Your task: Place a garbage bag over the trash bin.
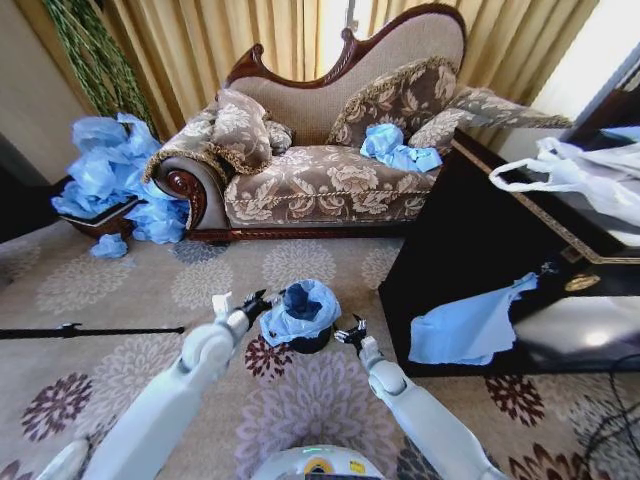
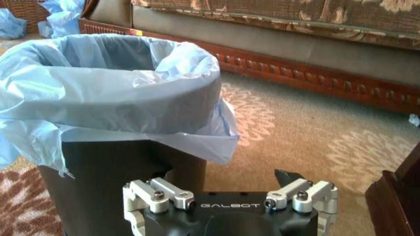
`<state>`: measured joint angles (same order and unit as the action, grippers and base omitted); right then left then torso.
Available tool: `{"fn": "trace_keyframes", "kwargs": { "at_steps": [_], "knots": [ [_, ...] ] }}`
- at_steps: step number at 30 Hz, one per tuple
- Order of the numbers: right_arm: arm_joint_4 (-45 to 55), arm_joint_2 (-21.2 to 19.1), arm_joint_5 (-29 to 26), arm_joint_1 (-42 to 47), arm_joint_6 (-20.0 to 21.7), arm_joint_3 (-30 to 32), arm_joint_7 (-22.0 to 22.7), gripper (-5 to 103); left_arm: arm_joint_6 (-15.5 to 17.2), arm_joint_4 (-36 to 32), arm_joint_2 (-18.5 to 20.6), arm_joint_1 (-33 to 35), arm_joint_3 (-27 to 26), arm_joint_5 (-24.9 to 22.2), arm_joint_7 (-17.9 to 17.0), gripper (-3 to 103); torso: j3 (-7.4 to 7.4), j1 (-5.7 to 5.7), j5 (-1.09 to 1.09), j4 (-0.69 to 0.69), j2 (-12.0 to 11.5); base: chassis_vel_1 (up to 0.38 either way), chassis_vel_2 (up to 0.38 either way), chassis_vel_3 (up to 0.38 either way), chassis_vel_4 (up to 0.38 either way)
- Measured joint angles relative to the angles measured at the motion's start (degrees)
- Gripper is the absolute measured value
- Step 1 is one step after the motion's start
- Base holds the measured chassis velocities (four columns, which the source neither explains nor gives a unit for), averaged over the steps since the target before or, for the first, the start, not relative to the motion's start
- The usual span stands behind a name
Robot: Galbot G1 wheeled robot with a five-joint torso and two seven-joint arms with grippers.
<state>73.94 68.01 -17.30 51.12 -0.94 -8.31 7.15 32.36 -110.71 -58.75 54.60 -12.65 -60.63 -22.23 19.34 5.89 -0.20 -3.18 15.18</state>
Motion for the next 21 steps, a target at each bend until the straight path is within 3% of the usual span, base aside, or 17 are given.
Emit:
{"fn": "trace_keyframes", "kwargs": {
  "at_steps": [2, 5, 7, 9, 12, 15, 21],
  "knots": [
    [-0.07, -0.03, -0.13, 0.05, -0.01, 0.09, -0.02, 100, 0.22, 1.15, -0.49, -1.33, 1.22, -0.43, -0.22, 66, 0.00, 0.00, 0.00, 0.01, 0.00, 0.000, 0.000, 0.000, 0.000],
    [-0.23, -0.29, -0.47, 0.16, -0.05, 0.68, -0.01, 100, 1.14, 6.19, -2.23, -6.27, 5.95, -3.96, -1.11, 53, 0.00, 0.00, 0.01, 0.01, 0.00, 0.000, 0.000, 0.000, 0.000],
    [-0.23, -0.33, -0.56, 0.16, -0.05, 0.74, 0.04, 100, 1.31, 7.17, -2.57, -7.05, 6.61, -4.68, -1.39, 53, 0.00, 0.00, 0.00, 0.01, 0.00, 0.000, 0.000, 0.000, 0.000],
    [-0.34, -0.49, -1.18, 0.05, -0.02, 0.92, 0.25, 100, 1.75, 11.29, -4.40, -10.13, 8.83, -6.36, -2.24, 45, 0.00, 0.00, 0.01, 0.02, 0.00, 0.000, 0.000, 0.000, 0.000],
    [-0.48, -0.71, -1.30, -0.05, 0.01, 1.01, 0.24, 100, 1.77, 13.42, -5.30, -11.50, 9.83, -6.22, -2.24, 38, 0.00, 0.00, 0.01, 0.01, 0.00, 0.000, 0.000, 0.000, 0.000],
    [-0.74, -1.83, -1.20, 0.14, -0.09, 1.21, -0.18, 100, 1.57, 19.63, -8.11, -15.49, 12.26, -5.33, -1.93, 26, 0.00, 0.00, 0.01, 0.02, 0.00, 0.000, 0.000, 0.000, 0.000],
    [0.26, -3.81, -1.23, 1.78, -0.97, 2.37, -0.16, 100, 1.18, 24.78, -10.62, -18.94, 14.40, -4.47, -1.46, 14, 0.00, 0.00, 0.01, 0.02, 0.00, 0.000, 0.000, 0.000, 0.000]
  ]
}}
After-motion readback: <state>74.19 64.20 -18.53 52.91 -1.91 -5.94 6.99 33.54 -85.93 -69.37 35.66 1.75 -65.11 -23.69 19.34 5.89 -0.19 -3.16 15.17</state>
